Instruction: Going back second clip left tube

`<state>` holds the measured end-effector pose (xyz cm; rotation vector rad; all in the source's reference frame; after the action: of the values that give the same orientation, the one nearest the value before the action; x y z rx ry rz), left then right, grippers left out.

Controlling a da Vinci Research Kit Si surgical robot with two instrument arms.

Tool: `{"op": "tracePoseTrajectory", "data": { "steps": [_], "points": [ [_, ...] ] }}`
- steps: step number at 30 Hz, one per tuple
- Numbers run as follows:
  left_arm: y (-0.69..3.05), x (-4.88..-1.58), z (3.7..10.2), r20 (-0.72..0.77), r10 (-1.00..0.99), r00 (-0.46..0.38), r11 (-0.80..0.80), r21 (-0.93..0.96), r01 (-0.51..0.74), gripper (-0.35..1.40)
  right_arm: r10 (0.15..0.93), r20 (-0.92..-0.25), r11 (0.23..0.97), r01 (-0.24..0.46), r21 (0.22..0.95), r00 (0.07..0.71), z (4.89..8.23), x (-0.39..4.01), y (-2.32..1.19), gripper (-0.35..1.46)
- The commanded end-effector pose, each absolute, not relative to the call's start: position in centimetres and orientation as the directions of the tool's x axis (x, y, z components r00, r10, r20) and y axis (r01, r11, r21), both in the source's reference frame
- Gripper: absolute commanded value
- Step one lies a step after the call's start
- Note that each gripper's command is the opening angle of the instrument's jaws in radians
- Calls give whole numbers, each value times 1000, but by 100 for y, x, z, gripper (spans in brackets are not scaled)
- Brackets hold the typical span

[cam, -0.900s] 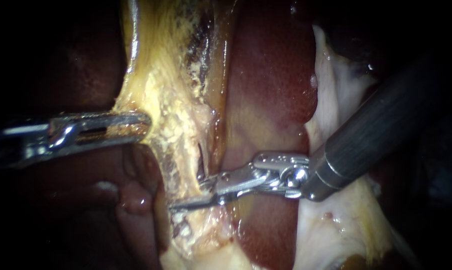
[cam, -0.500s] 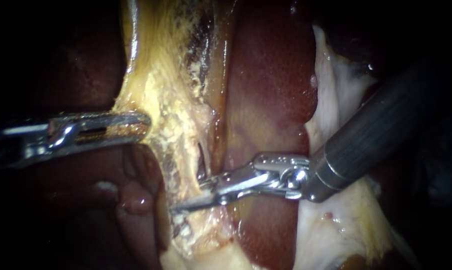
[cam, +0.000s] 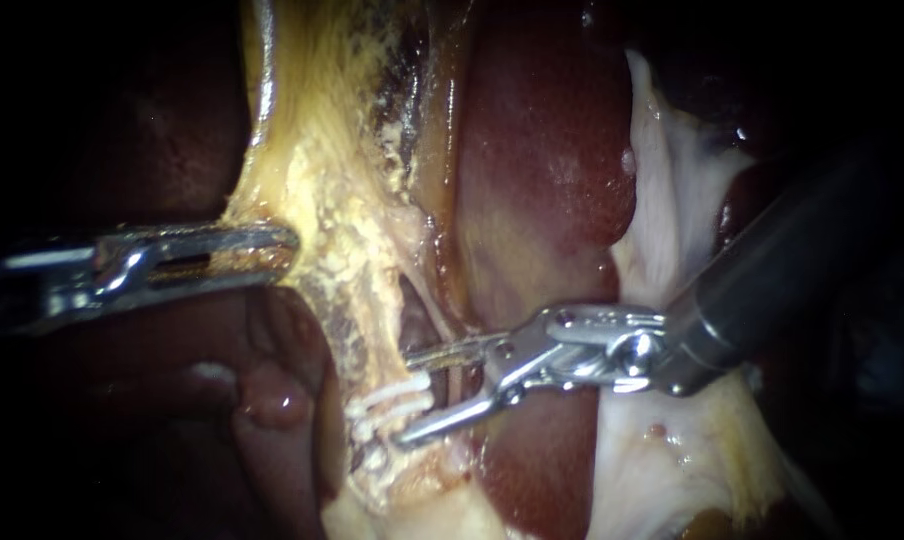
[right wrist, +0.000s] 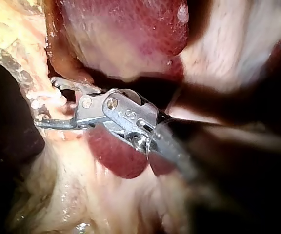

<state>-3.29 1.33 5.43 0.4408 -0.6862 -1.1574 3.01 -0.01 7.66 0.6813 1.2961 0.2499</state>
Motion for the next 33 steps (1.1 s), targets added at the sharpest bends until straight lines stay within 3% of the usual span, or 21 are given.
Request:
{"op": "tracePoseTrajectory", "data": {
  "steps": [1, 7, 14, 24, 33],
  "points": [
    [133, -329, 544, 264, -935, 237, 354, 642, 680, -35, 515, -814, 799, 195, 569, 269, 761, 295, 2, 58],
    [133, -328, 547, 265, -935, 237, 355, 642, 680, -35, 415, -882, 871, 182, 456, 225, 733, 256, 22, 58],
    [133, -328, 549, 266, -934, 238, 356, 642, 680, -35, 345, -921, 911, 171, 375, 183, 707, 223, 47, 58],
    [129, -329, 570, 274, -932, 239, 362, 638, 680, -35, 297, -939, 927, 182, 327, 175, 695, 212, 52, 57],
    [110, -346, 631, 249, -929, 274, 370, 627, 685, -35, 272, -949, 936, 184, 300, 163, 695, 212, 51, 58]
  ]
}}
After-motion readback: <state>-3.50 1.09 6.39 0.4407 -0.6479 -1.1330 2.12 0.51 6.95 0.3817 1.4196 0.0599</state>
